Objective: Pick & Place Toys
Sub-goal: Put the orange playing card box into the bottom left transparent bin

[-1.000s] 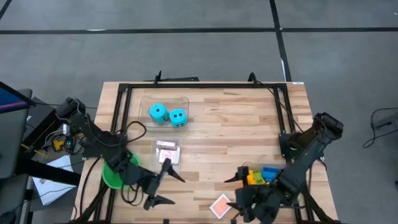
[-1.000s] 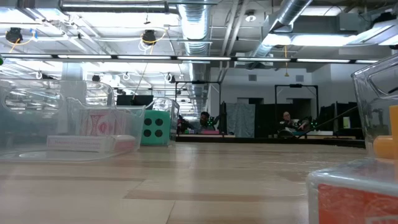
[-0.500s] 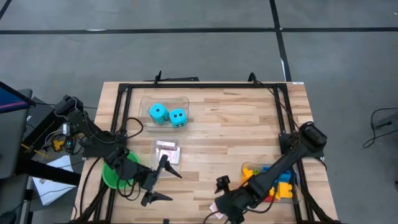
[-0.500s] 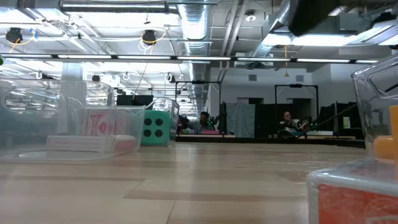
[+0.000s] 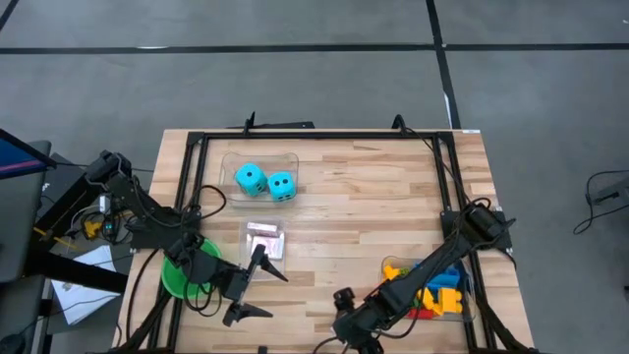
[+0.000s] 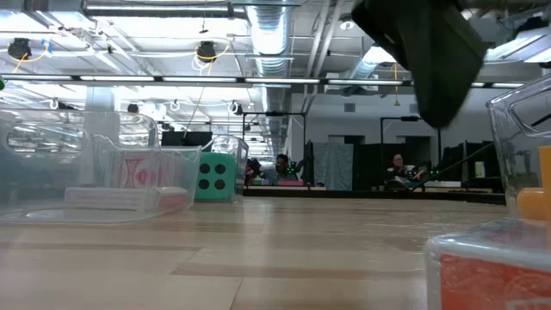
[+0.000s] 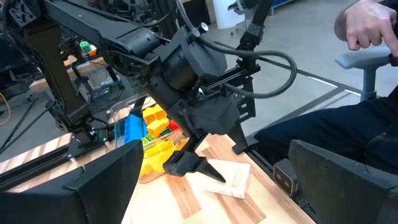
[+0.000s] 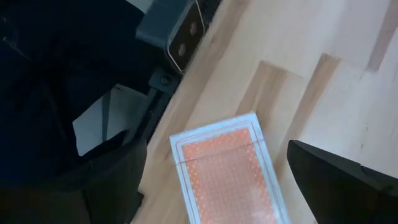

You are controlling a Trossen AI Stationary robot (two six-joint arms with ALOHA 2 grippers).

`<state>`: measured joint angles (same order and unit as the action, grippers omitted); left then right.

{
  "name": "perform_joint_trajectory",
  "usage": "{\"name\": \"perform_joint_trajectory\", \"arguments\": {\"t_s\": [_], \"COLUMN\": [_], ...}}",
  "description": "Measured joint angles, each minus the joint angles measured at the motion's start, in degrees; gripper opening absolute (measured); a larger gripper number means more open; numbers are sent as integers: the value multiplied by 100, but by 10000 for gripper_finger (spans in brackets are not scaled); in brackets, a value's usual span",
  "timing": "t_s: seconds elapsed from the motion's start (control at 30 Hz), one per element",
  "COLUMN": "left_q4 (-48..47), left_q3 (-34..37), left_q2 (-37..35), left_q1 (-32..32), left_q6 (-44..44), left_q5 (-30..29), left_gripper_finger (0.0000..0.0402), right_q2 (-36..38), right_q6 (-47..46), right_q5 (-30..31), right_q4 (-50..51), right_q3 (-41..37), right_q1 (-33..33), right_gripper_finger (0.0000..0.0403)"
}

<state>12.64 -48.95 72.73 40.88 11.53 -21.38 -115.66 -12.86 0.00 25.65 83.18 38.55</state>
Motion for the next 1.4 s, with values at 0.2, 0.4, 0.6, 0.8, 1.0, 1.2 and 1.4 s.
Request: {"name": "perform_joint_trajectory", "arguments": {"t_s": [0.2,0.4,0.6,0.8,1.0,1.2,1.4], "left_q4": [2,31,31,27,133,153,115], "left_q3": [0,0,0,0,-2,-9,-7], "left_q2": [2,2,4,4,16,62,70], "left_q1": [0,0,0,-2,-4,20,20], "left_q6": [0,0,0,-2,0,-4,-2], "left_q5": [15,12,10,-7,-10,57,71], "left_gripper_finger": [398,398,398,398,398,398,398], "right_q2": [0,1,-3,-476,-1188,-1869,-2072], "right_q6": [275,251,125,53,-66,-20,-22], "right_q5": [1,261,308,234,436,430,253], "right_q4": [52,763,795,300,2246,3187,3406], "right_q3": [210,1008,1089,1340,2696,3236,3257], "right_q1": [4,28,134,330,425,273,133], "right_gripper_finger": [379,379,379,379,379,379,379]}}
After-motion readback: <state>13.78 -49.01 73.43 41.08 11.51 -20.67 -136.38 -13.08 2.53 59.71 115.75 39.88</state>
